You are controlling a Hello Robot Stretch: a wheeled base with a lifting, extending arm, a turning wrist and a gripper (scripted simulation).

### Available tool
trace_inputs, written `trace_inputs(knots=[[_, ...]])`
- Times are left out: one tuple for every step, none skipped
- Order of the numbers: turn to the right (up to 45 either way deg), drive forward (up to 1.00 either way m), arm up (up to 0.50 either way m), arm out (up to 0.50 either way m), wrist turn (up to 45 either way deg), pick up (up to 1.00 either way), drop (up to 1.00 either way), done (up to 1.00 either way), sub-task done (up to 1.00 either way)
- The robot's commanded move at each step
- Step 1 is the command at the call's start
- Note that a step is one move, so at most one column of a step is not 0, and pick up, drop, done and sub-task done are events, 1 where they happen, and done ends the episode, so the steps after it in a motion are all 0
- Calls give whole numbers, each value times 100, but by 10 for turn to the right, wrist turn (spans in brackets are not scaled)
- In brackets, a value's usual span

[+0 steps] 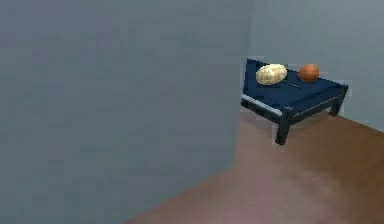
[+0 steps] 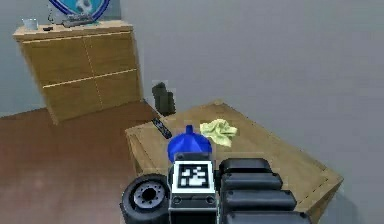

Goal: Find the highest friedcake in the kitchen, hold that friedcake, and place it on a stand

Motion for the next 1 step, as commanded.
trace_inputs(knots=[[450, 0, 0, 0, 0, 0, 0, 0, 0]])
